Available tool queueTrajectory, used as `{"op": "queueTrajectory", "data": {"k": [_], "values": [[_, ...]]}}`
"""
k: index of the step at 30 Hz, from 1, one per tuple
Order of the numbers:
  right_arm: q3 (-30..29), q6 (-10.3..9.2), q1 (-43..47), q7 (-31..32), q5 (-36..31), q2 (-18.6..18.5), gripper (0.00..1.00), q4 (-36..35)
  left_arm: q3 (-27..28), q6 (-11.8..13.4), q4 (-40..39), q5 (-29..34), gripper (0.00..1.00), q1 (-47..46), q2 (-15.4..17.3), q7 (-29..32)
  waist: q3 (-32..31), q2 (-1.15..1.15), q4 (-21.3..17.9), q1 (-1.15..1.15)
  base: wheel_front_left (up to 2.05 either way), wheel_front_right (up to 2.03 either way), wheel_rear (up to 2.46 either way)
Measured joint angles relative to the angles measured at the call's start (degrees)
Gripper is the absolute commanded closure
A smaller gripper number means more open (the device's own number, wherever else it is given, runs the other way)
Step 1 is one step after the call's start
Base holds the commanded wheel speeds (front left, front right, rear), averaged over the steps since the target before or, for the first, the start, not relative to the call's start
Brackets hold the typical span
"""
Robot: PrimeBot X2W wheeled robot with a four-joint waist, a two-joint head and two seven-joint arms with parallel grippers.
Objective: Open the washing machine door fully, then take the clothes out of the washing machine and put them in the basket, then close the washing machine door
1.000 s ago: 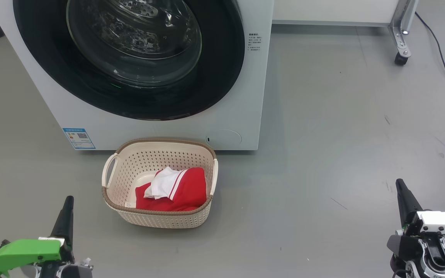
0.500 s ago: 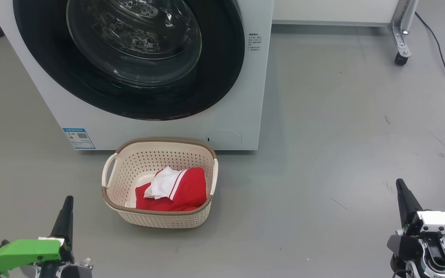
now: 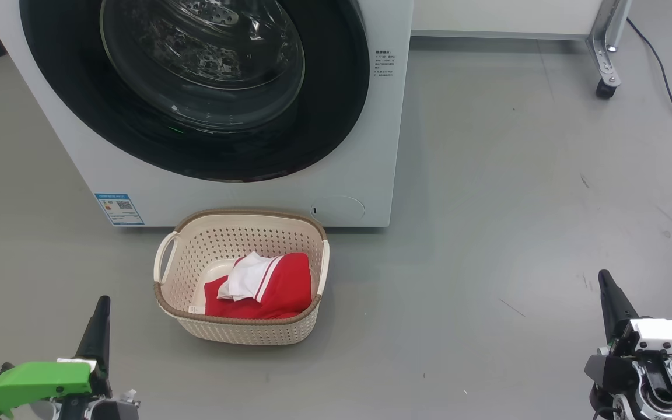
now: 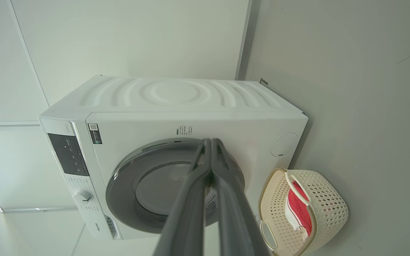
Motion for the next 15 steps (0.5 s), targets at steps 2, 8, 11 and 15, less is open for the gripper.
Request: {"op": "queueTrajectory", "data": {"k": [2,8,11,15], "values": [[-0.01,-0.01,0.0,0.0,0.0,0.0,1.0,-0.01,0.01,0.0,0.0,0.0,1.0,0.0,0.0,0.0,0.0,0.0,0.0,0.0,0.0,0.0,0.0],[-0.04,-0.01,0.0,0.0,0.0,0.0,1.0,-0.01,0.08,0.0,-0.01,0.01,1.0,0.0,-0.01,0.01,0.0,0.0,0.0,0.0,0.0,0.0,0.0],[-0.07,-0.01,0.0,0.0,0.0,0.01,1.0,-0.01,0.1,0.0,-0.03,0.01,1.0,0.0,-0.01,0.01,0.0,0.0,0.0,0.0,0.0,0.0,0.0],[-0.08,0.0,0.0,0.0,0.0,0.01,1.0,-0.02,0.12,0.0,-0.04,0.01,1.0,0.0,-0.01,0.02,0.01,0.0,0.0,0.0,0.0,0.0,0.0]]}}
